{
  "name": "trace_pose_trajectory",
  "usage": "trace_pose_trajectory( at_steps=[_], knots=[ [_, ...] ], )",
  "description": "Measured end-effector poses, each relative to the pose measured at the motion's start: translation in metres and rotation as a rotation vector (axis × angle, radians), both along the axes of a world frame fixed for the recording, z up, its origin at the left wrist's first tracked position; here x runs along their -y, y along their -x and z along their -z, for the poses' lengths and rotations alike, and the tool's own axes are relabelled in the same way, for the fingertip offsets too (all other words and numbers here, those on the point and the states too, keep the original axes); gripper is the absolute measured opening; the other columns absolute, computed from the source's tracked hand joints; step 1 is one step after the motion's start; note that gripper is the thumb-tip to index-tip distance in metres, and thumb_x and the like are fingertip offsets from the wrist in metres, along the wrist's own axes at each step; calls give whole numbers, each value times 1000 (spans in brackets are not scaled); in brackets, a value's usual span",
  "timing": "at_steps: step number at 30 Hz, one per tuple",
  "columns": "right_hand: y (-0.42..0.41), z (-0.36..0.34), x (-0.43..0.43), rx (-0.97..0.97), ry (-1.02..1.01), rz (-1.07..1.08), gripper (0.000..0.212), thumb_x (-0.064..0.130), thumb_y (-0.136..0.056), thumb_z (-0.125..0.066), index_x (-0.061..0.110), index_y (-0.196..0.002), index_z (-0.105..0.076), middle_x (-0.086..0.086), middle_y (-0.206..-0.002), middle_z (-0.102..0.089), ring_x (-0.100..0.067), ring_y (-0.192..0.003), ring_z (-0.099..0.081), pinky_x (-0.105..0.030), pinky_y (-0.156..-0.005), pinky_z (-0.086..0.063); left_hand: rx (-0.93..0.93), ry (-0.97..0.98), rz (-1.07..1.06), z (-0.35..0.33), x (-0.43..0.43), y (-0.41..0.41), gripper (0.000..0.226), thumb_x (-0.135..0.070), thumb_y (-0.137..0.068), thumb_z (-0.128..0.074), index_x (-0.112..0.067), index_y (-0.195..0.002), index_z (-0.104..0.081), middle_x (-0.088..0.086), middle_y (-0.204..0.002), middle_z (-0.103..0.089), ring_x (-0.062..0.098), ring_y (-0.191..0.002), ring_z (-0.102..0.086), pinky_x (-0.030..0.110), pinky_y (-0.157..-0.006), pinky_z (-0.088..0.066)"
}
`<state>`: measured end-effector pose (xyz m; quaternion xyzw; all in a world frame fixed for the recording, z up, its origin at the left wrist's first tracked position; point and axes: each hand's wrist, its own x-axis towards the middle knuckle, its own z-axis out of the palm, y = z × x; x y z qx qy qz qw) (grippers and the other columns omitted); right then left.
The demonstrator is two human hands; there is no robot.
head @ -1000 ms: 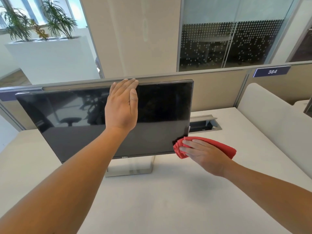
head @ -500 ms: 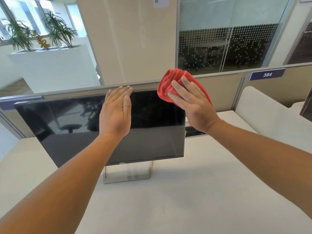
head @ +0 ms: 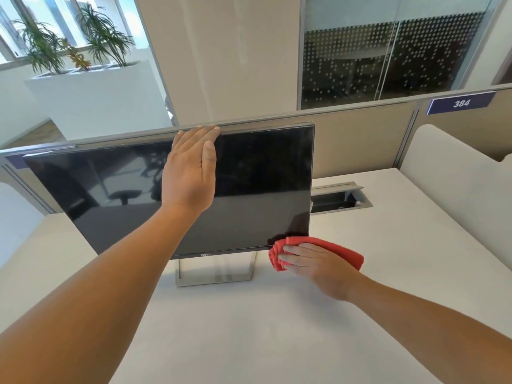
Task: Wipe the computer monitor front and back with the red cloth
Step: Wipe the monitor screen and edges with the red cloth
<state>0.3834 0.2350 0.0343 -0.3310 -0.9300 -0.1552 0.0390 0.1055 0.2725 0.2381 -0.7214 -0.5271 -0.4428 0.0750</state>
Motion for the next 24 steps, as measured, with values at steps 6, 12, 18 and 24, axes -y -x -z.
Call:
trace_pose_trajectory(
  at_steps=[6,12,18,24],
  knots=[
    [25,-14,22,-91,67,26,83,7,-71,-87,27,-143,-50,9,-152,-45,-18,-145,-33,-34,-116,-10,-2,3,-3,-3,3,-1,46,-26,-108,-24,-15,-137,-58,1,-141,-57,17,-138,-42,40,-120,-25],
    [59,-46,40,-290,50,-58,75,17,-78,-83,29,-143,-49,16,-154,-36,-10,-146,-20,-31,-118,-13,-261,84,17,-11,7,18,51,-34,-105,-22,-18,-150,-38,-2,-156,-37,11,-148,-23,28,-122,-9],
    [83,-61,41,-352,-27,-94,68,24,-82,-62,31,-146,-39,14,-156,-29,-8,-151,-12,-33,-118,-20,-422,67,-72,9,35,75,57,-42,-103,-25,-17,-154,-28,-1,-160,-27,5,-150,-7,25,-123,1],
    [137,-83,38,-492,-22,-107,71,31,-77,-69,31,-144,-43,11,-154,-39,-9,-148,-27,-38,-109,-43,-328,138,-161,37,67,145,59,-46,-101,-22,-19,-153,-31,-5,-159,-26,3,-148,-6,24,-121,-1]
  ],
)
